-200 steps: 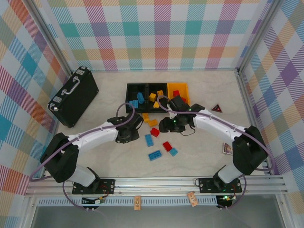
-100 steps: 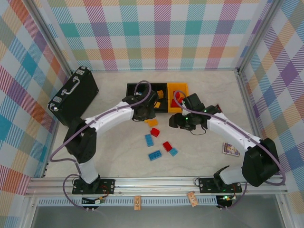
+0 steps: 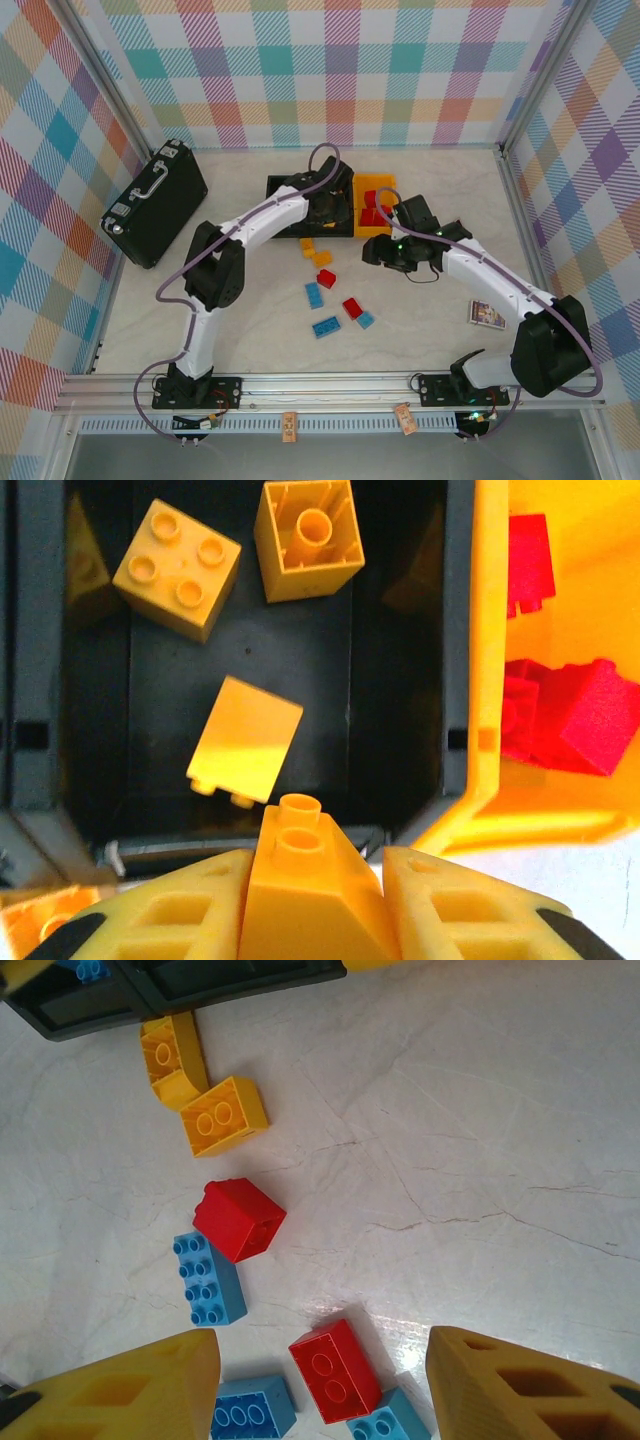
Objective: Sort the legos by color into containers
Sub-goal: Place the lego in the container.
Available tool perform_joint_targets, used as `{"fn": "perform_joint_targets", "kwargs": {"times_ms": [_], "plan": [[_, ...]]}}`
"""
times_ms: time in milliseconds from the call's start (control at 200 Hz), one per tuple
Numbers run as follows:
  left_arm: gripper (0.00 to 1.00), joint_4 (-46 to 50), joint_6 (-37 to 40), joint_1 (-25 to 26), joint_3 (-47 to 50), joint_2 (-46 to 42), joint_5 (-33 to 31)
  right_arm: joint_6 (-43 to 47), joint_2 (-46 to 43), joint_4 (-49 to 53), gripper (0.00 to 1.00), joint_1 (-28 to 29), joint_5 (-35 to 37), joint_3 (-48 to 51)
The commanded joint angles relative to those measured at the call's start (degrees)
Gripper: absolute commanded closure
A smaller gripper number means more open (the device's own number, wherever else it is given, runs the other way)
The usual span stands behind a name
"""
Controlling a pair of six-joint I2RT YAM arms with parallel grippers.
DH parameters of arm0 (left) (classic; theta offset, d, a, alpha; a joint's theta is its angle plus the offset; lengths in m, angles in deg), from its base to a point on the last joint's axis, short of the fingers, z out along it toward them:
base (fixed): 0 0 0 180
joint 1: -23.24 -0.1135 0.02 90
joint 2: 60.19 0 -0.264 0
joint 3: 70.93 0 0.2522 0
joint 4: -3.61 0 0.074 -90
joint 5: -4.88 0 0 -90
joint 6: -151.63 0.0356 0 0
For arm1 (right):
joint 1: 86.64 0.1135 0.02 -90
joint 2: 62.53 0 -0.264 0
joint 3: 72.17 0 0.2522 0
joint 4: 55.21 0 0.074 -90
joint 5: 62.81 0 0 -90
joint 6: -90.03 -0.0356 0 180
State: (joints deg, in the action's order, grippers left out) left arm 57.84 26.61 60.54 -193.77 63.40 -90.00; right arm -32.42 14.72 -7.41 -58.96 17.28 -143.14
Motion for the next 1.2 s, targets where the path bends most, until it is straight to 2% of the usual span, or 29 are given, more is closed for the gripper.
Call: {"fn": "perform_joint_targets", "kwargs": {"times_ms": [0, 250, 350, 560, 955, 1195], "plan": [[0.67, 1.9, 0.5, -1.0, -4.3, 3.5, 2.2, -0.8, -0.8, -0.5, 0.43, -0.5, -0.1, 1.0], [0.64, 0.9, -0.1, -1.2, -9.2, 7.8, 3.5, -0.9, -1.1, -0.1, 0.43, -0.7, 0.7, 1.7], [0.54, 0.8, -0.2, -1.2, -10.1, 8.1, 3.9, -1.0, -1.1, -0.1, 0.43, -0.7, 0.7, 1.9], [0.47, 0.4, -0.3, -1.2, -9.0, 5.6, 3.5, -1.3, -1.1, -0.4, 0.43, -0.8, 0.5, 1.9], [0.47, -4.7, -0.3, -1.0, 7.6, -9.4, 4.9, -1.4, -1.2, -0.7, 0.43, -0.8, -0.5, 1.4], [0.47, -6.5, -0.3, -0.8, 21.4, -19.2, 2.7, -1.2, -0.5, -1.7, 0.42, -0.6, -1.5, 1.5]]}}
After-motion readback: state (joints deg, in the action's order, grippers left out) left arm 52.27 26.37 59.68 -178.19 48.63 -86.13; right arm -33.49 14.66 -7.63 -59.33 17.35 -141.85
